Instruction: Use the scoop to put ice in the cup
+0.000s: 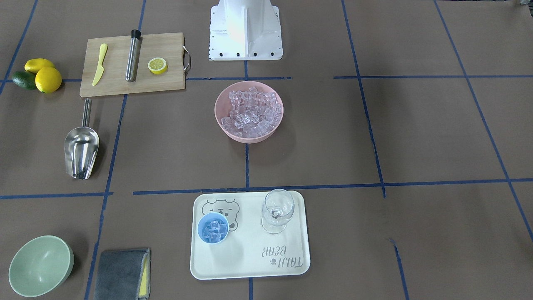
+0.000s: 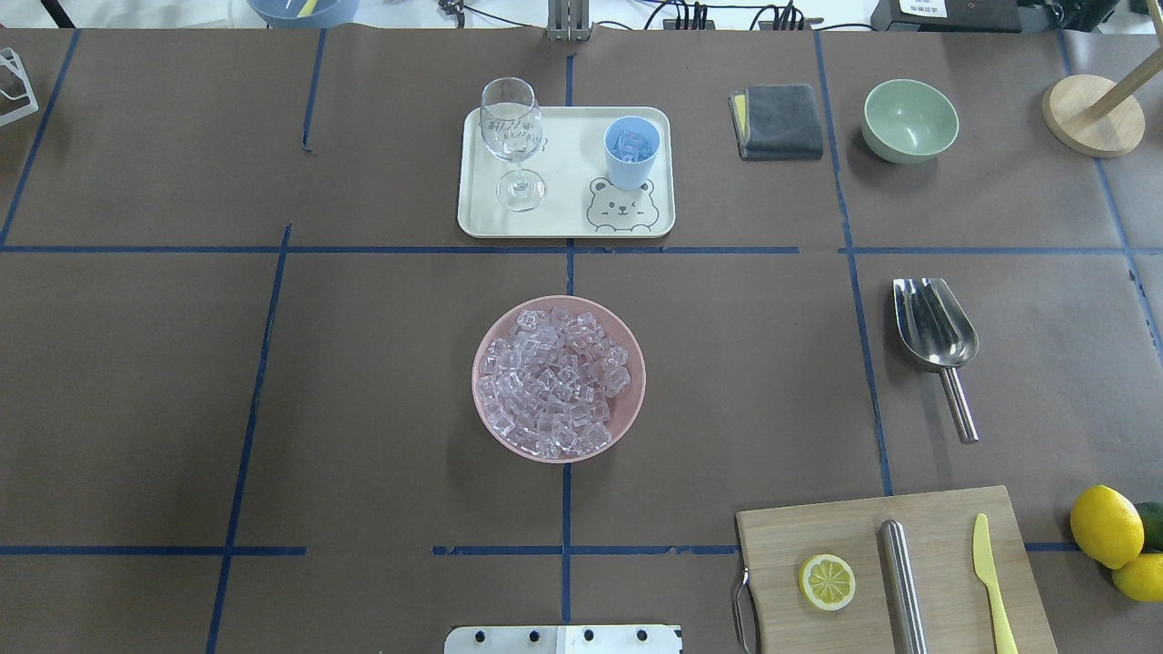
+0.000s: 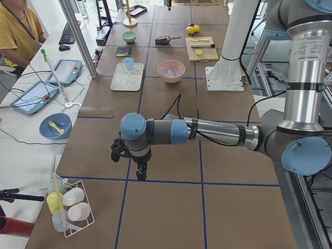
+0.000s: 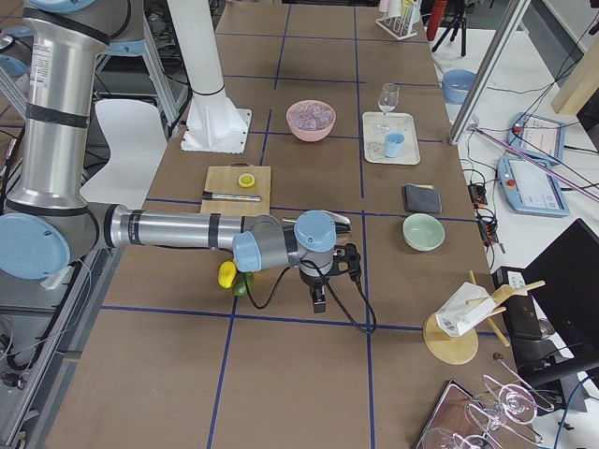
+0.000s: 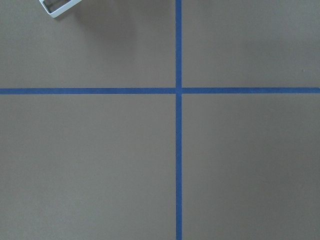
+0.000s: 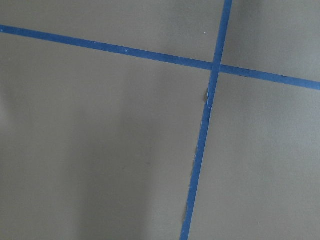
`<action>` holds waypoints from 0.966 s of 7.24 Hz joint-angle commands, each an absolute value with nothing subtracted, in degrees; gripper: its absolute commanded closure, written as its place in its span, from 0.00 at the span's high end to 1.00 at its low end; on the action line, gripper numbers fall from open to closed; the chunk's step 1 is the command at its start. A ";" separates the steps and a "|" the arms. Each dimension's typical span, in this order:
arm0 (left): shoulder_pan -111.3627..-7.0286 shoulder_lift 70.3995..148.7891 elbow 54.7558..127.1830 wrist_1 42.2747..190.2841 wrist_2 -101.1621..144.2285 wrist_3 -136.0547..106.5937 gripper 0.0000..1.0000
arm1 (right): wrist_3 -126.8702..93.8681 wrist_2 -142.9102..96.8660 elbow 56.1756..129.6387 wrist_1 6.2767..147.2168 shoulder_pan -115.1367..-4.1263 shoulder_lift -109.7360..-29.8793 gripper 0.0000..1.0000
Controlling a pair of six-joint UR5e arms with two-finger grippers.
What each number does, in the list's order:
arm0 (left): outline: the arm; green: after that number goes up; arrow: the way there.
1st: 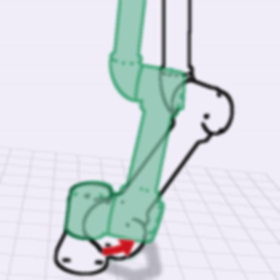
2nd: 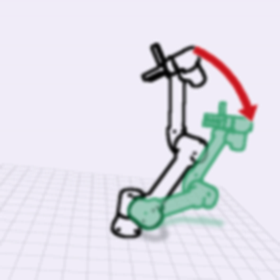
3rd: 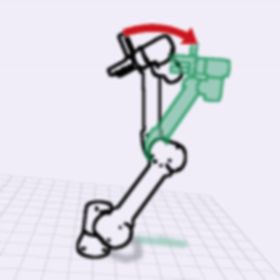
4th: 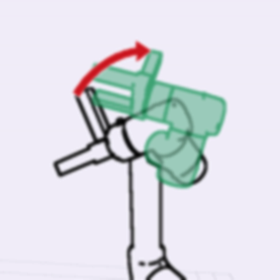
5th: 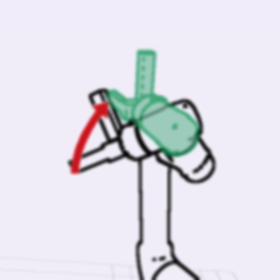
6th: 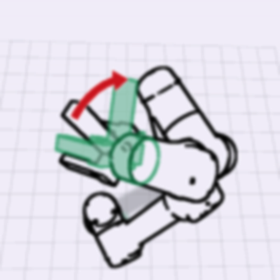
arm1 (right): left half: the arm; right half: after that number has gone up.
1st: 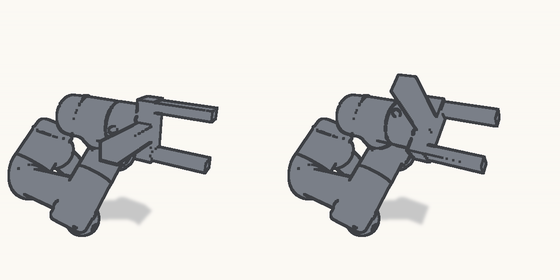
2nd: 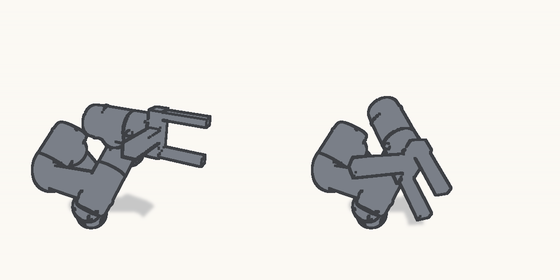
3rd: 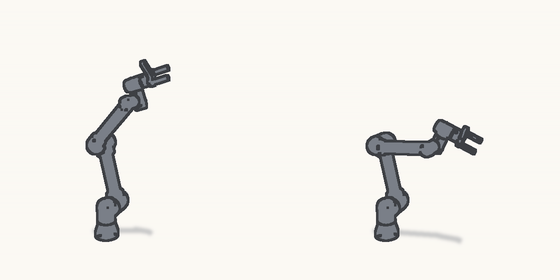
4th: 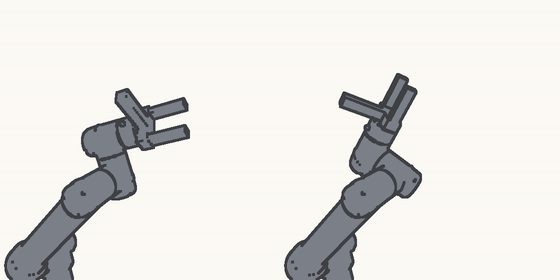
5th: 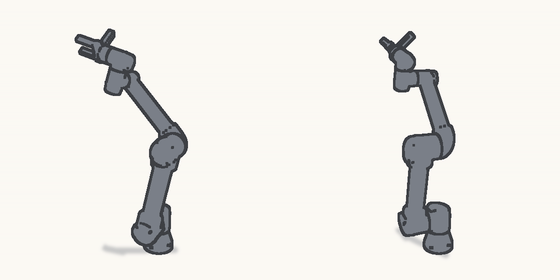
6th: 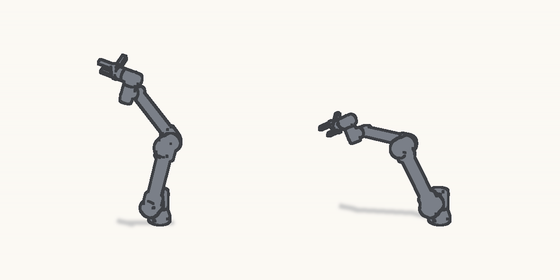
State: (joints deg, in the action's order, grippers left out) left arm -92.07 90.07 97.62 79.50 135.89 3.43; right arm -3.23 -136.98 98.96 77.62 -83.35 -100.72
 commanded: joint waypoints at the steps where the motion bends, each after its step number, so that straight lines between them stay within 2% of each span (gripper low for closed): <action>1: -92.11 89.65 98.79 76.56 135.97 3.60 1.00 | -1.33 -138.95 99.40 80.51 -84.64 -100.46 1.00; 7: -92.02 89.74 98.62 79.97 136.49 3.60 1.00 | -0.97 -135.88 99.67 80.51 -81.91 -98.70 1.00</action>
